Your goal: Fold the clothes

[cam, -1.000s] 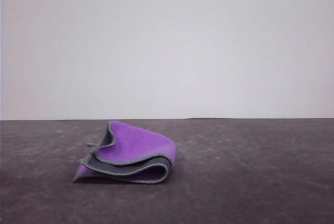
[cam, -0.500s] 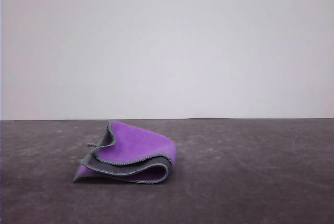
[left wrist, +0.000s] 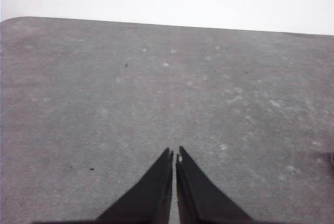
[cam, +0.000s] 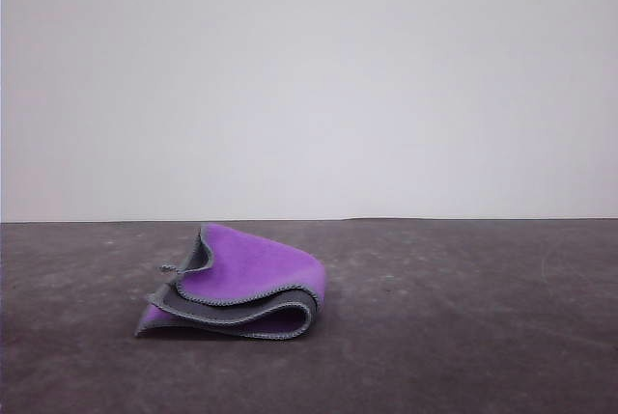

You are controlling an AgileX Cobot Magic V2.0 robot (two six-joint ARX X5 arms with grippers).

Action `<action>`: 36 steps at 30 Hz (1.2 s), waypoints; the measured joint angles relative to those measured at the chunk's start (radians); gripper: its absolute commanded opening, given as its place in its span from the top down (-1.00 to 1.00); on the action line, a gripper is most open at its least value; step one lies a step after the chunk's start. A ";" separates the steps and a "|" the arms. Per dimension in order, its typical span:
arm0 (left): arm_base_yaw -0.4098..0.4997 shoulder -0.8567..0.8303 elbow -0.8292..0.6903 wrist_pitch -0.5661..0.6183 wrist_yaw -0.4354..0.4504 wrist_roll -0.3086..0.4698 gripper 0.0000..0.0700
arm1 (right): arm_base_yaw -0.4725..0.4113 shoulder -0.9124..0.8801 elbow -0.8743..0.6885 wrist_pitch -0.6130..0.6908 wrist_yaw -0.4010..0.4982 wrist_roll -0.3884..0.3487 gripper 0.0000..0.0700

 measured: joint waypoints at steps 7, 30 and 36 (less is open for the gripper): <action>0.000 0.000 0.000 0.000 0.000 0.000 1.00 | 0.000 0.000 0.000 0.000 0.000 0.000 0.96; 0.000 0.000 0.000 0.000 0.000 0.000 1.00 | 0.000 0.000 0.000 0.000 0.000 0.000 0.96; 0.000 0.000 0.000 0.000 0.000 0.000 1.00 | 0.000 0.000 0.000 0.000 0.000 0.000 0.96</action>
